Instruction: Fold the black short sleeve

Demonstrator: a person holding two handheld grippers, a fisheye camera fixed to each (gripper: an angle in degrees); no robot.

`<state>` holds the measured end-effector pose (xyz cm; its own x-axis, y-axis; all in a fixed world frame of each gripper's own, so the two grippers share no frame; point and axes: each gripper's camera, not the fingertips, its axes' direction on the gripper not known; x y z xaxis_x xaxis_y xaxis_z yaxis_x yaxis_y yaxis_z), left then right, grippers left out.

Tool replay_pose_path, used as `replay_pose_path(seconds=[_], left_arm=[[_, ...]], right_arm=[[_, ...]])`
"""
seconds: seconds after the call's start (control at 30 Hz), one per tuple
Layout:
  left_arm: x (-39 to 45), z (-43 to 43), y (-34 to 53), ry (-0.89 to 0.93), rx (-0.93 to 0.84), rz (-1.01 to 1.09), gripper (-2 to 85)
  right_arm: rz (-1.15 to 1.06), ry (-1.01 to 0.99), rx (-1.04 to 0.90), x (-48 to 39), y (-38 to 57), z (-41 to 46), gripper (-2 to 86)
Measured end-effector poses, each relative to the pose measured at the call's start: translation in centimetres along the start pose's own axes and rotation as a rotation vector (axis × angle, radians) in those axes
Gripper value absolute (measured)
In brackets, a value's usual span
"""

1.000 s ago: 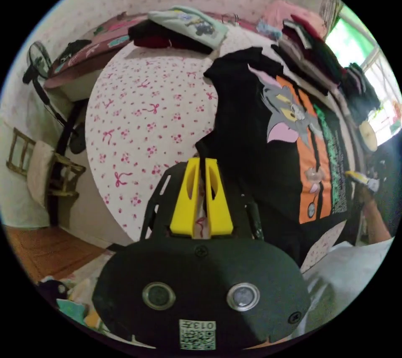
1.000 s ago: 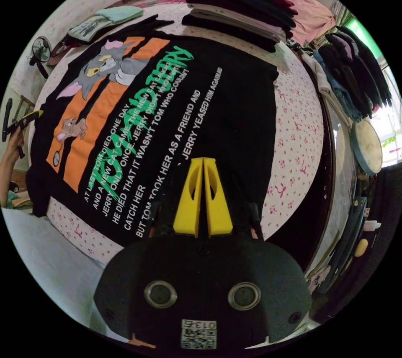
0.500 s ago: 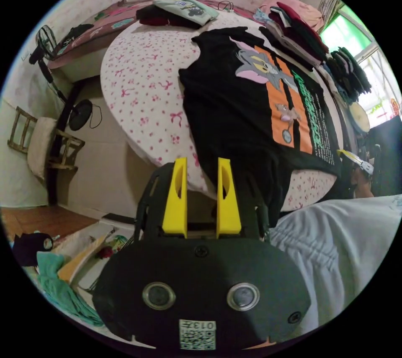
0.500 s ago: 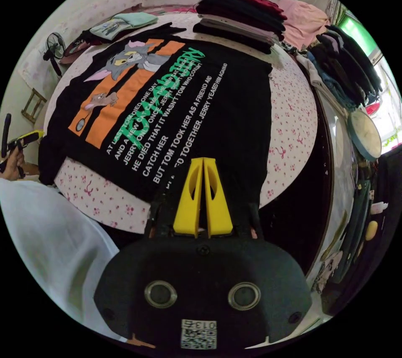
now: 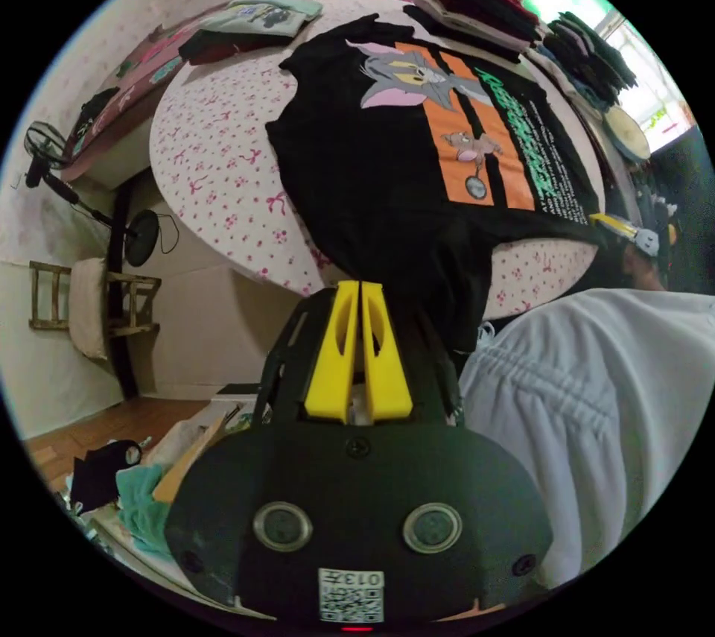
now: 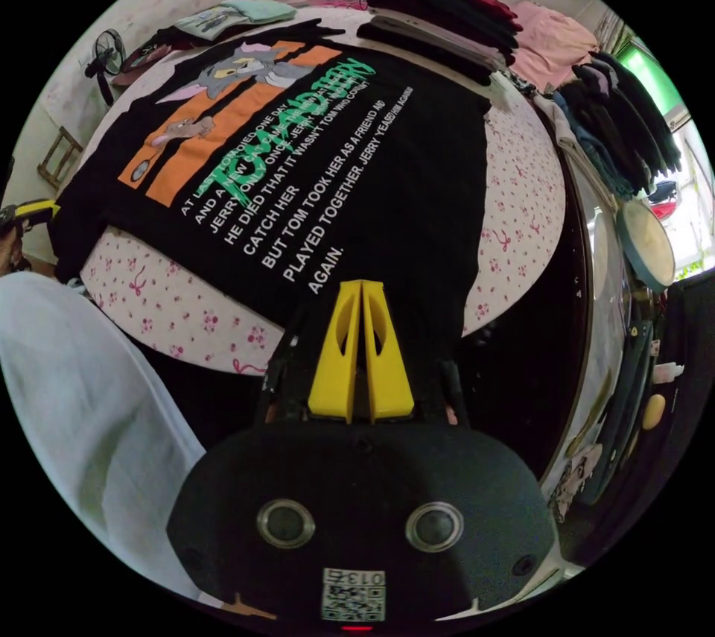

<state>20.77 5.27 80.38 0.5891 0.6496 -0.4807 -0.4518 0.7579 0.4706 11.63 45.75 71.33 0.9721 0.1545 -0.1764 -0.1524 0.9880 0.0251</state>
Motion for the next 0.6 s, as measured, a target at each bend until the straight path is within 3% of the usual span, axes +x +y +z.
replay_pose_path(seconds=[0.13, 0.27, 0.43, 0.6], left_arm=[[-1.6, 3.3, 0.4, 0.025, -0.064, 0.012, 0.9], [-2.1, 3.3, 1.9, 0.057, -0.006, 0.027, 6.8], [-5.6, 3.0, 5.5, 0.211, 0.016, -0.029, 12.8], [-7.1, 5.3, 6.8, 0.347, -0.001, -0.050, 14.9]], right_arm=[[-0.013, 0.007, 0.011, -0.3, 0.7, -0.9, 0.1], [-0.026, -0.006, 0.037, -0.4, 1.6, -2.5, 0.8], [-0.081, -0.142, 0.175, -1.3, 4.0, -5.5, 4.8], [-0.189, -0.121, 0.128, -3.9, 4.8, -5.0, 6.0]])
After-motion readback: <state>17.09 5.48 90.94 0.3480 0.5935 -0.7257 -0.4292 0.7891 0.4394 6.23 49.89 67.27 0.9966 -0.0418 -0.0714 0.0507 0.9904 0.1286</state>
